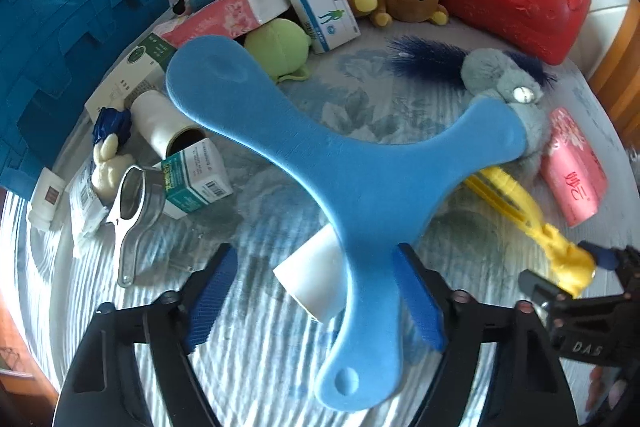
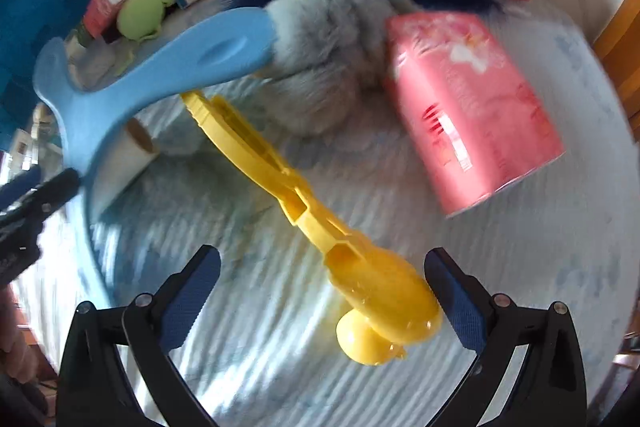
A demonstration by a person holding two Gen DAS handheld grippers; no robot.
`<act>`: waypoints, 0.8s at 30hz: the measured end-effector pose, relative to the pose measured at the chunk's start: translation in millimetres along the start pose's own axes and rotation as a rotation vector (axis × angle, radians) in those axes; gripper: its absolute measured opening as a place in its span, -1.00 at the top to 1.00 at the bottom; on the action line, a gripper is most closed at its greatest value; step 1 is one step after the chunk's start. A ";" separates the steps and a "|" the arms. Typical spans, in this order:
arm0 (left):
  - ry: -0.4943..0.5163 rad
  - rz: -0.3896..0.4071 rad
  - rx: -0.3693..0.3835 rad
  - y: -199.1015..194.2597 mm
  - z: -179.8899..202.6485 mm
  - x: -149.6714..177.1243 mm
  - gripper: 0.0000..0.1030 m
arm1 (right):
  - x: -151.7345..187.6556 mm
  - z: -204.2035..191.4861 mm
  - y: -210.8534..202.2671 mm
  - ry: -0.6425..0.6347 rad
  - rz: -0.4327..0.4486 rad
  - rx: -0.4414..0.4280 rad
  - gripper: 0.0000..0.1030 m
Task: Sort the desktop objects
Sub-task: 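Grasp the blue boomerang toy with the left tool while the right tool grasps the yellow clamp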
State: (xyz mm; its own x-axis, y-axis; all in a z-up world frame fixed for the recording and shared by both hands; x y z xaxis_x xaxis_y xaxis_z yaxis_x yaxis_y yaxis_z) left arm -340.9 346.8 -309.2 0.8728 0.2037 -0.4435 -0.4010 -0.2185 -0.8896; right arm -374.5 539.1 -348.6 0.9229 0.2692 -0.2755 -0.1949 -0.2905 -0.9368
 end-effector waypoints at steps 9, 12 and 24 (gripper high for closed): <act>0.067 -0.014 0.037 -6.1 24.9 16.7 -0.29 | 26.6 -12.2 4.6 -0.003 -0.036 -0.048 -0.95; 0.105 0.031 -0.047 -2.9 29.9 19.2 -0.29 | 28.7 -12.0 3.8 -0.016 -0.026 -0.040 -0.75; 0.132 0.013 -0.007 -16.2 44.2 51.4 0.28 | 43.9 -28.0 0.0 -0.078 -0.033 -0.080 -0.43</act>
State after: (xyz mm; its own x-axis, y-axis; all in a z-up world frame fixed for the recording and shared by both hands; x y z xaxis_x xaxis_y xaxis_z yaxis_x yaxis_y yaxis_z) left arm -301.8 403.0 -322.4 0.8970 0.0732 -0.4360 -0.4106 -0.2273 -0.8830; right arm -324.6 525.3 -354.6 0.8990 0.3495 -0.2638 -0.1348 -0.3523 -0.9261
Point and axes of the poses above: each gripper's, at about its wrist camera, not at the fingertips, and y roughly the way its jaws point, z to its right, x to its underside, the point moved 7 cm from there along y, roughly the way its jaws point, and after that the axes turned 6 degrees about -x, right-handed, at the moved point
